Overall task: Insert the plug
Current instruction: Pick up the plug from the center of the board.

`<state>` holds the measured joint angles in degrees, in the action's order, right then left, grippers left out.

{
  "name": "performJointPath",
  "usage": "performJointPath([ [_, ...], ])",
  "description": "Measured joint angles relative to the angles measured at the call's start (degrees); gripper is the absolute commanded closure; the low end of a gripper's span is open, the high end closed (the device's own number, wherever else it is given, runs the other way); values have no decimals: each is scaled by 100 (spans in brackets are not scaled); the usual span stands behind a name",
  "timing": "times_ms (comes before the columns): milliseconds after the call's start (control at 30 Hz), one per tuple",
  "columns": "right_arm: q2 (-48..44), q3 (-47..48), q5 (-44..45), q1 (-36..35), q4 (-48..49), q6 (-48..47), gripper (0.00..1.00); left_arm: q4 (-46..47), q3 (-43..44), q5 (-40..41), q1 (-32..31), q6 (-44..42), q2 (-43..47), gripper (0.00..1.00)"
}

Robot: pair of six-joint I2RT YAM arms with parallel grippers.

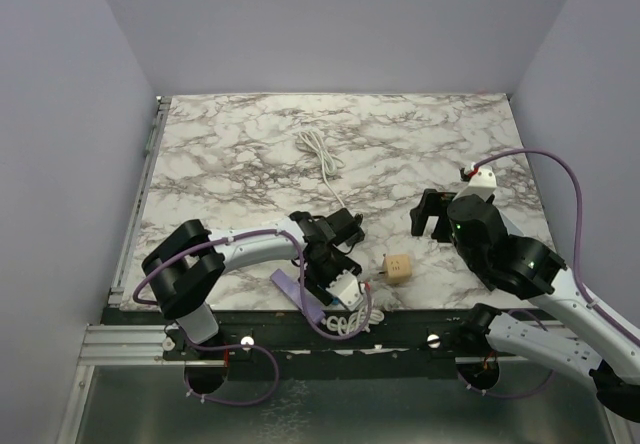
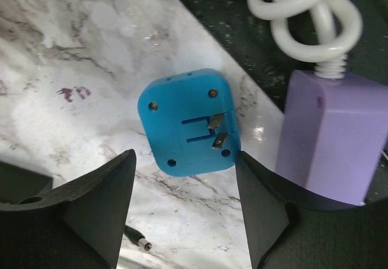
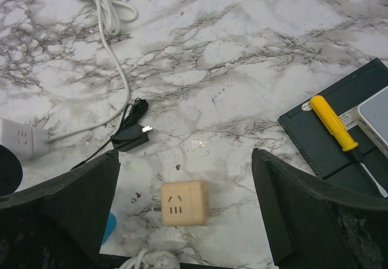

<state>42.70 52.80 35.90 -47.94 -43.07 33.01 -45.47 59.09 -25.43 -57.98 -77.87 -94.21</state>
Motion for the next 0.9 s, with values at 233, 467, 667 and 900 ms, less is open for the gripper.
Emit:
performJointPath([
  [233, -39, -52, -26, 0, 4, 0, 5, 492, -4, 79, 0, 452, -28, 32],
  [467, -149, -164, -26, 0, 4, 0, 5, 656, -284, 63, -2, 564, -31, 29],
  [667, -94, -164, -26, 0, 9, -4, 6, 664, -372, 52, -55, 568, -46, 31],
  [900, -15, -221, -92, 0, 59, -2, 8, 859, -356, 33, -72, 719, -52, 27],
])
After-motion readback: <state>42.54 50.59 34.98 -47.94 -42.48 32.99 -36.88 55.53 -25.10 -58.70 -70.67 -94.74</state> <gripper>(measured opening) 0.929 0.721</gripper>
